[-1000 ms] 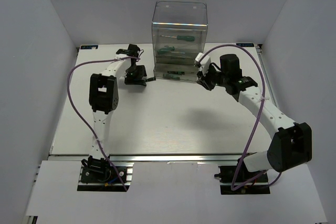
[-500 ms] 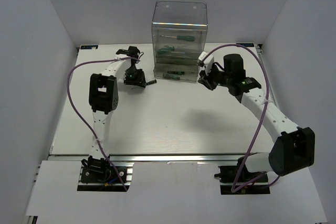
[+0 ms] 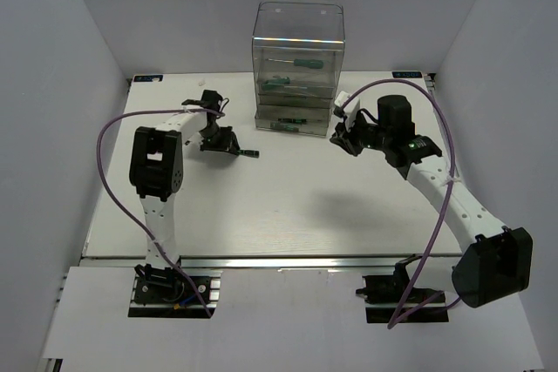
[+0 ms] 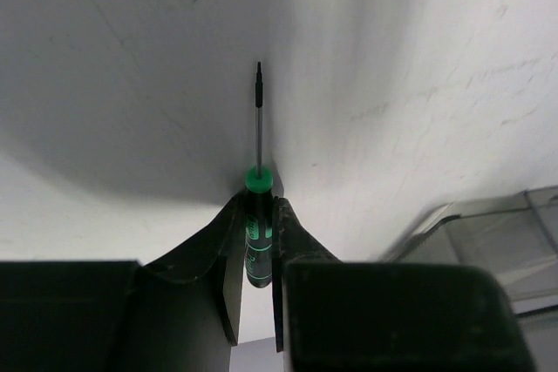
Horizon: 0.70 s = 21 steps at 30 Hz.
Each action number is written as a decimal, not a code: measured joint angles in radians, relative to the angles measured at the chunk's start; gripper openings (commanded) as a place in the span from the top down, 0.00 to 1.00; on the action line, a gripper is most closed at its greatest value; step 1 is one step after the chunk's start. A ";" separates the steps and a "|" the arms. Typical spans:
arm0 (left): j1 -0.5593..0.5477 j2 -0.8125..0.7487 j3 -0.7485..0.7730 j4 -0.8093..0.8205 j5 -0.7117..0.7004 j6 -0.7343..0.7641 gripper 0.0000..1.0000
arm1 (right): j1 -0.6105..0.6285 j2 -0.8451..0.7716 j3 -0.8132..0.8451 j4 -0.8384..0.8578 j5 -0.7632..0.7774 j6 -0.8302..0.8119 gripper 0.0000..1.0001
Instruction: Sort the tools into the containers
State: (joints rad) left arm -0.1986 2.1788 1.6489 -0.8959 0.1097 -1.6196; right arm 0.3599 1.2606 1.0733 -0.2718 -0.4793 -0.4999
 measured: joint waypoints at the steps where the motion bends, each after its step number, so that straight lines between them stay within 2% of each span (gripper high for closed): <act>1: 0.000 -0.018 -0.031 0.026 0.007 0.014 1.00 | 0.000 -0.004 -0.005 0.000 -0.001 0.000 0.79; 4: -0.008 -0.054 -0.094 0.090 0.031 0.041 1.00 | 0.000 -0.011 -0.014 -0.011 -0.003 0.000 0.79; 7: -0.030 -0.058 -0.087 0.134 0.054 0.052 1.00 | 0.000 -0.016 -0.027 -0.016 -0.005 0.000 0.79; 15: -0.125 -0.024 0.156 0.208 0.099 0.042 1.00 | -0.007 -0.094 -0.082 -0.022 0.001 -0.005 0.79; 21: -0.172 -0.008 0.216 0.267 0.099 -0.012 1.00 | -0.031 -0.128 -0.110 -0.025 0.002 -0.005 0.79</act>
State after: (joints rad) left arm -0.3706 2.1712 1.8645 -0.6292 0.2089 -1.6318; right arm 0.3286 1.1328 0.9630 -0.2966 -0.4770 -0.5045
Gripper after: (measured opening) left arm 0.247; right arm 0.212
